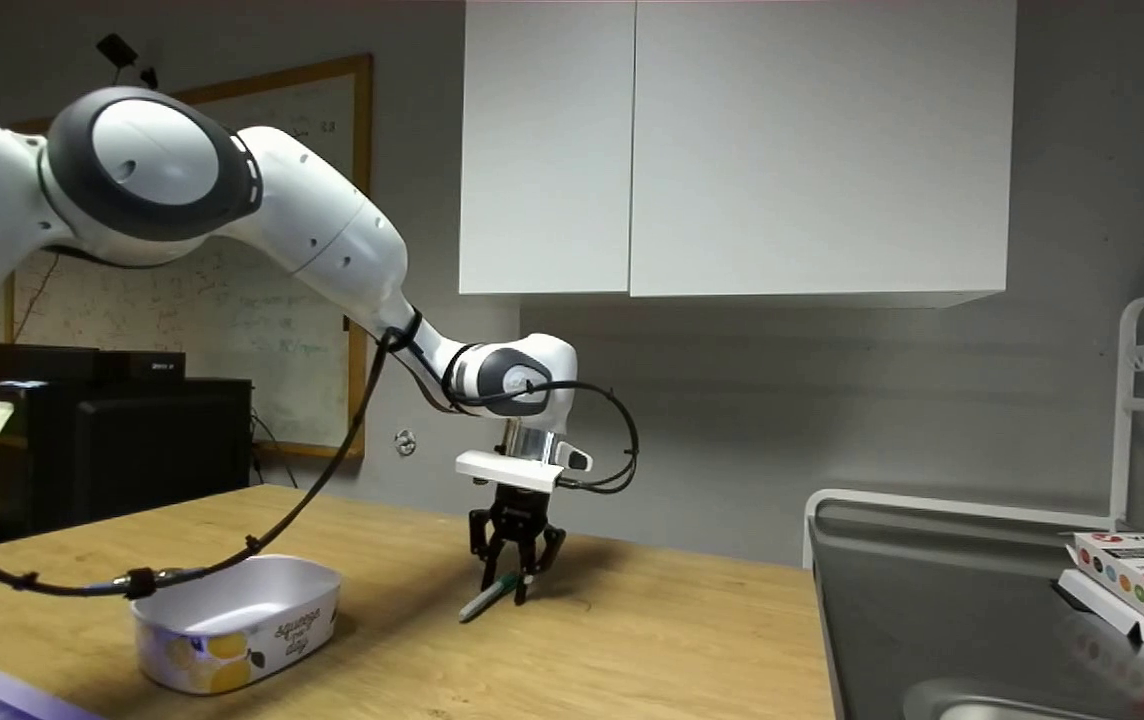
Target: Put the green pen in the bowl
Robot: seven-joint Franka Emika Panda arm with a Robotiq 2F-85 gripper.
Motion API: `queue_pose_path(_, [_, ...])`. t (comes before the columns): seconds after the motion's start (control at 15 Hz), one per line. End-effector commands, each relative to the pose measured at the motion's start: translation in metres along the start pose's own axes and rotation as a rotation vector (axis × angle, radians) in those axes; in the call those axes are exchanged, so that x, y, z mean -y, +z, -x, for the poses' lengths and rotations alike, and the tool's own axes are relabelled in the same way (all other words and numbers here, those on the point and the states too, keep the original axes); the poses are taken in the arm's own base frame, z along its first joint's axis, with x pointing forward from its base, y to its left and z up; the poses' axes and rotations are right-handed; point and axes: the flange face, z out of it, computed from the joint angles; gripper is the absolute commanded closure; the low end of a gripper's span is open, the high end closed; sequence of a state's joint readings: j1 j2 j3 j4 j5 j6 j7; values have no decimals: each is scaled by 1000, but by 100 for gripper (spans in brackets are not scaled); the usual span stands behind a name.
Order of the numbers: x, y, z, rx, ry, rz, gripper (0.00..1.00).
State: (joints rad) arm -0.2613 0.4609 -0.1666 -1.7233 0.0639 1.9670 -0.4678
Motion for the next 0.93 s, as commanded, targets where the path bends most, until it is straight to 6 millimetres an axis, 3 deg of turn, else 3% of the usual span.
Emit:
queue_pose_path(0.0, [-3,-4,-3,21,0,11,77])
queue_pose_path(0.07, [-3,-5,-3,22,0,14,87])
queue_pose_path(0.2, [-4,-7,-2,24,1,21,95])
queue_pose_path(0.47, [4,-18,2,9,46,46,90])
queue_pose_path(0.87, [51,-76,24,-189,294,77,90])
